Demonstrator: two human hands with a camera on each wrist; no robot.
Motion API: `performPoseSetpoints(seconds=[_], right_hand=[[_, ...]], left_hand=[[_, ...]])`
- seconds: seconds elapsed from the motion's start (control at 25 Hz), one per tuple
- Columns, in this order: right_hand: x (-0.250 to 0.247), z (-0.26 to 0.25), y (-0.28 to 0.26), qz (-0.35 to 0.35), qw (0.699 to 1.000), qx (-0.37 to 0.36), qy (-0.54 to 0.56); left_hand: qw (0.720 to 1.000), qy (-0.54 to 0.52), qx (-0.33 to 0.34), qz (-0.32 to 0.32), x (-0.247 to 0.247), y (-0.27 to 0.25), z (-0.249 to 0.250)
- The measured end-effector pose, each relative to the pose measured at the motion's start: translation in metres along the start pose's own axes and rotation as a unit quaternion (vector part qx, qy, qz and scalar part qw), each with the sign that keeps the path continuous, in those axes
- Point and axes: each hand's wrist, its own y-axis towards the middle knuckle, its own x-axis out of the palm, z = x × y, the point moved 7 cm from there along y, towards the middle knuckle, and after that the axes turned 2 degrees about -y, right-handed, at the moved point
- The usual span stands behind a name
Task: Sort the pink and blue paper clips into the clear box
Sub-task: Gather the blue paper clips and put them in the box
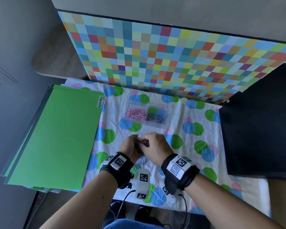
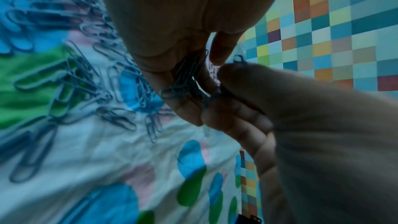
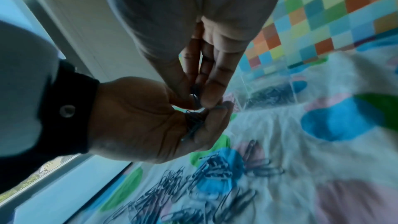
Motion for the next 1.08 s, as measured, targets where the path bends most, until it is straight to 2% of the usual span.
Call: performPoseSetpoints(seconds=[0.08, 0.2, 0.28, 0.36, 0.44, 0.48, 0.52, 0.56, 0.6, 0.64, 0.68, 0.72, 0.8, 0.88, 0.96, 1.08], right_hand=[[-0.015, -0.002, 0.000, 0.034, 0.999, -0.002, 0.020], [-0.058, 0.007, -0.010, 0.151, 0.987, -0.019, 0.061], [-0.083, 0.026, -0.020, 0.205, 0.975, 0.002, 0.087], [-0.093, 0.046, -0.031, 0.213, 0.972, 0.034, 0.095], [-0.089, 0.056, -0.041, 0.197, 0.976, 0.038, 0.082], [-0.085, 0.060, -0.044, 0.187, 0.979, 0.034, 0.071], [-0.078, 0.065, -0.046, 0.175, 0.982, 0.036, 0.057], [-0.070, 0.071, -0.048, 0.156, 0.986, 0.045, 0.036], [-0.059, 0.078, -0.049, 0.123, 0.990, 0.062, 0.002], [-0.045, 0.085, -0.051, 0.073, 0.993, 0.086, -0.041], [-0.030, 0.091, -0.055, 0.010, 0.990, 0.115, -0.081], [-0.015, 0.098, -0.061, -0.048, 0.983, 0.146, -0.104], [0.008, 0.100, -0.071, -0.120, 0.968, 0.188, -0.119], [0.022, 0.092, -0.071, -0.131, 0.966, 0.189, -0.121], [0.030, 0.077, -0.064, -0.112, 0.973, 0.176, -0.101], [0.042, 0.060, -0.051, -0.080, 0.983, 0.167, -0.023]], left_hand=[[1.000, 0.002, 0.000, -0.011, 0.016, -0.006, 0.004], [1.000, -0.014, 0.008, -0.017, 0.040, -0.003, 0.020], [0.999, 0.001, 0.034, -0.019, 0.062, 0.007, 0.038], [0.996, 0.035, 0.073, -0.027, 0.086, 0.018, 0.057], [0.982, 0.145, 0.119, -0.034, 0.106, 0.027, 0.074], [0.955, 0.252, 0.151, -0.036, 0.113, 0.031, 0.080], [0.905, 0.383, 0.180, -0.043, 0.118, 0.033, 0.084], [0.837, 0.507, 0.200, -0.049, 0.121, 0.034, 0.084], [0.774, 0.595, 0.211, -0.048, 0.122, 0.032, 0.082], [0.732, 0.641, 0.223, -0.053, 0.121, 0.027, 0.080], [0.713, 0.656, 0.239, -0.061, 0.119, 0.021, 0.078], [0.709, 0.652, 0.261, -0.064, 0.115, 0.012, 0.079], [0.717, 0.628, 0.297, -0.049, 0.098, 0.000, 0.085], [0.711, 0.631, 0.310, -0.012, 0.069, -0.008, 0.089], [0.677, 0.675, 0.293, 0.014, 0.036, -0.010, 0.085], [0.619, 0.748, 0.240, 0.007, -0.005, -0.010, 0.063]])
